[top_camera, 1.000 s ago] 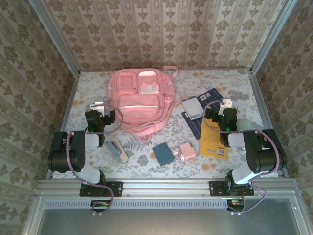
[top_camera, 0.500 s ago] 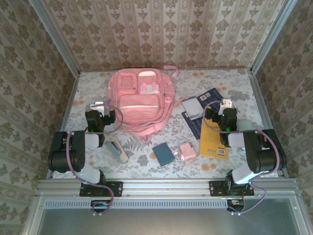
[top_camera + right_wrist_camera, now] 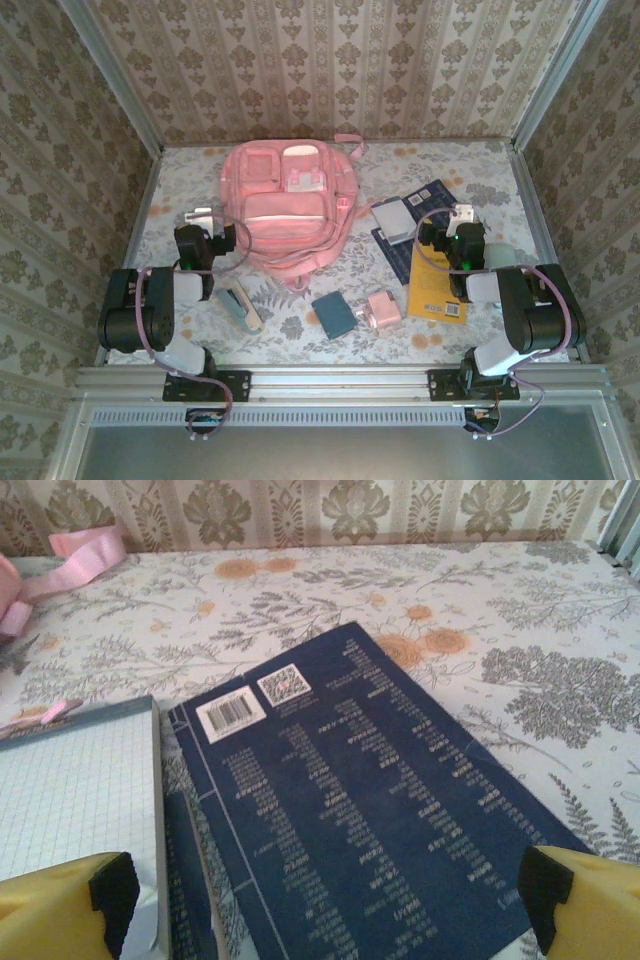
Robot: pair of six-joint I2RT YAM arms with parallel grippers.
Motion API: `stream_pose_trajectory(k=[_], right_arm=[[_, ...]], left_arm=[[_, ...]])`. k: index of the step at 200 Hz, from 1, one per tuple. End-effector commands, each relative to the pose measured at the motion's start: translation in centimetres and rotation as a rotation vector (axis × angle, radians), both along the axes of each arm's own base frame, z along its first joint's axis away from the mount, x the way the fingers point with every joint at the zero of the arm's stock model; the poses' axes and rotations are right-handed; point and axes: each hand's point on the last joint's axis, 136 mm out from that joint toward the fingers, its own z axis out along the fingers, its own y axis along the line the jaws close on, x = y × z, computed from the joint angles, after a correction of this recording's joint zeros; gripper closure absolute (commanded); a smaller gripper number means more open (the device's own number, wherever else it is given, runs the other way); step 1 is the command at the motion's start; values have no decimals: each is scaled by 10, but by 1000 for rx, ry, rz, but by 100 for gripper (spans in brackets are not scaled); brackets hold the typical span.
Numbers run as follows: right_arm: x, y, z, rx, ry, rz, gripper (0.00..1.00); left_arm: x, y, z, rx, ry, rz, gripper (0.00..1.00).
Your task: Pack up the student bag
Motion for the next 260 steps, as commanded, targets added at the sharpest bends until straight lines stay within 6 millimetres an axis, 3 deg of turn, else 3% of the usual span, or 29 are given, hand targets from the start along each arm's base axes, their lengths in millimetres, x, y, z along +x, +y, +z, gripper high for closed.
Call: stream_pose_trajectory(k=[1,21,75,92,94,114,137,152,163,191,200,223,239,253,260], right_arm=[[-2,5,12,-2,-54,31,0],[2,14,9,-4,-30,84,0],[-7,14,21,-7,-76,89,0],[-8,24,28,-29,-44,128,0],[-8,26,38,-36,-66,132,0],[-14,43,78,-121,-97,166,0],[-34,75,138,-180,-223,233,0],[-49,95,173,-63,-284,283,0],[-61,110,197,10,-318,323,0],[-91,150,234,61,-299,452,0],[-99,162,243,58,-268,495,0],[-116,180,267,17,-197,554,0],[-114,170,276,81,-152,450,0],[-124,151,265,178,-17,347,0],[-124,147,267,189,-22,336,0]], left_arm=[[0,-3,6,7,-24,-11,0],[0,-3,7,8,-24,-11,0],[0,-3,6,6,-22,-11,0],[-3,-2,20,21,-52,-6,0],[-4,-1,25,22,-57,4,0],[-17,13,64,39,-68,99,0],[-33,2,122,19,-144,85,0],[-43,-23,162,-49,-227,5,0],[-55,-52,189,-71,-265,-115,0],[-103,-123,242,-72,-321,-407,0],[-117,-135,250,-118,-286,-426,0],[-137,-141,253,-138,-91,-376,0],[-142,-121,243,-136,76,-243,0],[-148,-88,235,-153,184,-33,0],[-149,-88,228,-157,232,-39,0]])
